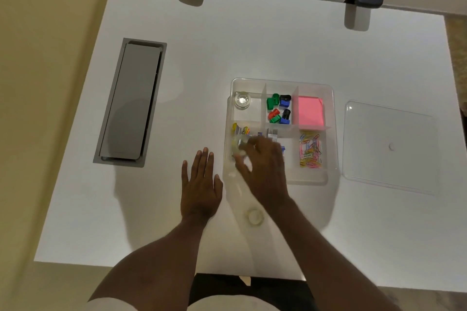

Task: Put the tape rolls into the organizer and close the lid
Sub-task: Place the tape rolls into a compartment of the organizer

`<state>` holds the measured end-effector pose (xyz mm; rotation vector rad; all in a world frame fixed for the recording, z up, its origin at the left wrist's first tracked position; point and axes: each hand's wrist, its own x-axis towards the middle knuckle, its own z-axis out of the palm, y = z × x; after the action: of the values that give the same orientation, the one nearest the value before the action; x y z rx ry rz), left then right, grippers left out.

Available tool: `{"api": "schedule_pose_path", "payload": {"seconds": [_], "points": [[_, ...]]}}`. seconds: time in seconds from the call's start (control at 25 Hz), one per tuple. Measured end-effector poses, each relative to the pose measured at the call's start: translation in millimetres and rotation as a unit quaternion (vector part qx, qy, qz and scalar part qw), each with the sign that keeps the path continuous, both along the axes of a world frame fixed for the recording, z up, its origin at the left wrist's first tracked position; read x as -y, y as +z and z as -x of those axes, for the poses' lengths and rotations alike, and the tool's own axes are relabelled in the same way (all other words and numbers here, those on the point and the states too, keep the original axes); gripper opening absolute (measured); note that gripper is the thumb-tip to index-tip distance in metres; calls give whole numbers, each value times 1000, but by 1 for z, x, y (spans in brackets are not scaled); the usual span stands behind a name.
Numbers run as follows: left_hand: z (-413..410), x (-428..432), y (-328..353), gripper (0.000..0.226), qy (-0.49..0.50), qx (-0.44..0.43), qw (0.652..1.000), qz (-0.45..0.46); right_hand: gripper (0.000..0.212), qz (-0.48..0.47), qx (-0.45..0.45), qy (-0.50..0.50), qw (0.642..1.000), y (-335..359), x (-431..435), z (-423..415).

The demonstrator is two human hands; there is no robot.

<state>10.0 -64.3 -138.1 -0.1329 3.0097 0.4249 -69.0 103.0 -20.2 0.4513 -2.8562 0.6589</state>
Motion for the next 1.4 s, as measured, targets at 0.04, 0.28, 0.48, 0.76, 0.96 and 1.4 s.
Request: {"api": "schedule_pose_path", "payload": {"seconds": [0.04,0.28,0.48,0.76,0.96,1.4], "points": [[0,0,0,66,1,-5,1000,-3,29,4,8,-23,1000,5,-3,23],[1,1,-1,66,3,-3,1000,-9,15,-51,74,-51,995,8,-15,122],[0,0,-5,69,3,-3,1000,-7,20,-165,118,-36,978,-10,-8,155],[0,1,-11,70,-1,-3,1000,8,22,-248,122,-50,960,-26,0,166],[0,1,-11,71,0,-8,1000,8,20,-256,130,-49,957,-26,2,164],[1,1,-5,68,-1,-5,1000,12,13,-146,50,-61,986,-18,-9,109]]}}
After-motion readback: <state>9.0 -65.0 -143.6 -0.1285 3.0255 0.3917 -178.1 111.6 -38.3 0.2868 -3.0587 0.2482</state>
